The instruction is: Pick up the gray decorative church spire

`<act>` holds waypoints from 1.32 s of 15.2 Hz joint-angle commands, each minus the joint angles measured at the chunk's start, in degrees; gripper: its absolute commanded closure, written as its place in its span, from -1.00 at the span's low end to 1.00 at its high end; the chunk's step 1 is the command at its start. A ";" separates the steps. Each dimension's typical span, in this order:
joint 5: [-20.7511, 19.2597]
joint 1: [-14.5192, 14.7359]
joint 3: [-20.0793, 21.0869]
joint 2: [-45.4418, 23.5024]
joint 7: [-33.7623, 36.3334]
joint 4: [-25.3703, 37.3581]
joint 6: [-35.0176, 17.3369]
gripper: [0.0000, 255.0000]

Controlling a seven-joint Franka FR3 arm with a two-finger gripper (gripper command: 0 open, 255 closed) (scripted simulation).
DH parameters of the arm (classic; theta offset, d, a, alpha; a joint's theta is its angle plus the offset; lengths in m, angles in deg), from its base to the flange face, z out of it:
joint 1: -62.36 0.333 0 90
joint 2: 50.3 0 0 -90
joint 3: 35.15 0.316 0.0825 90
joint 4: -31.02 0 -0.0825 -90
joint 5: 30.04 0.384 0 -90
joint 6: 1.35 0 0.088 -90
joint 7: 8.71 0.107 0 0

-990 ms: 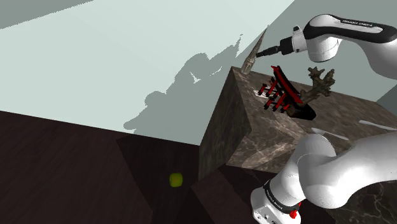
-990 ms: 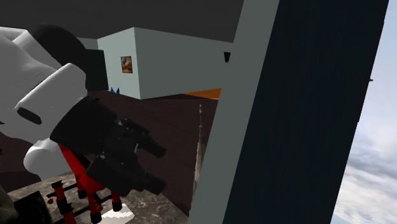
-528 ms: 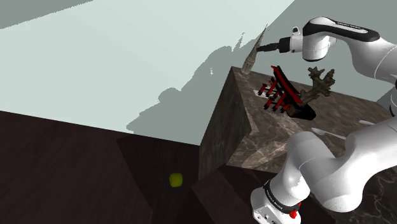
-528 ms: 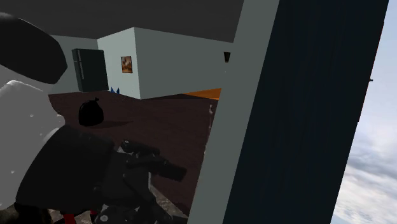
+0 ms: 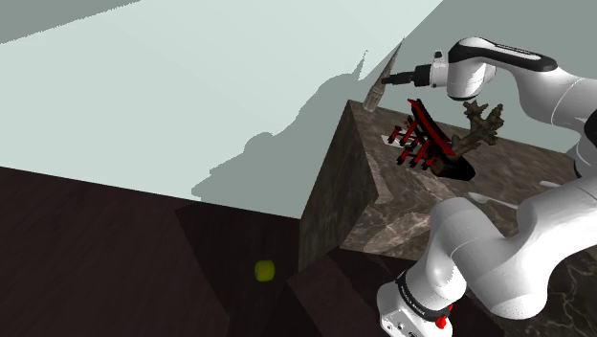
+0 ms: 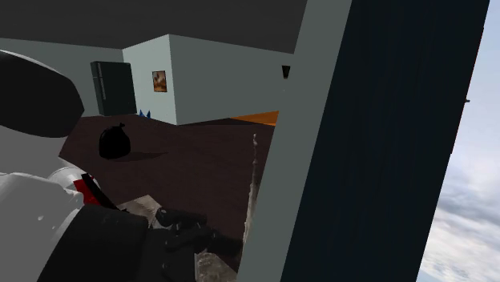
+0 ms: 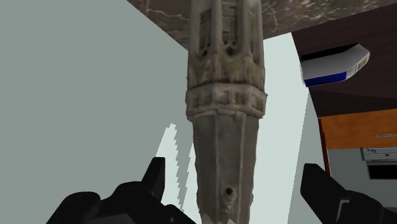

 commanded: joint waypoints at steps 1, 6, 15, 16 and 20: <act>0.01 0.05 -0.43 0.44 -0.55 -0.85 -0.60 -1.00; 0.01 0.35 -0.64 0.44 -0.54 -0.63 -0.62 1.00; 0.15 -0.42 0.45 -0.50 0.64 0.51 0.85 1.00; 0.16 -0.55 0.72 -0.79 1.06 0.99 1.34 1.00; 0.17 -0.98 1.74 -1.89 2.72 3.00 3.30 1.00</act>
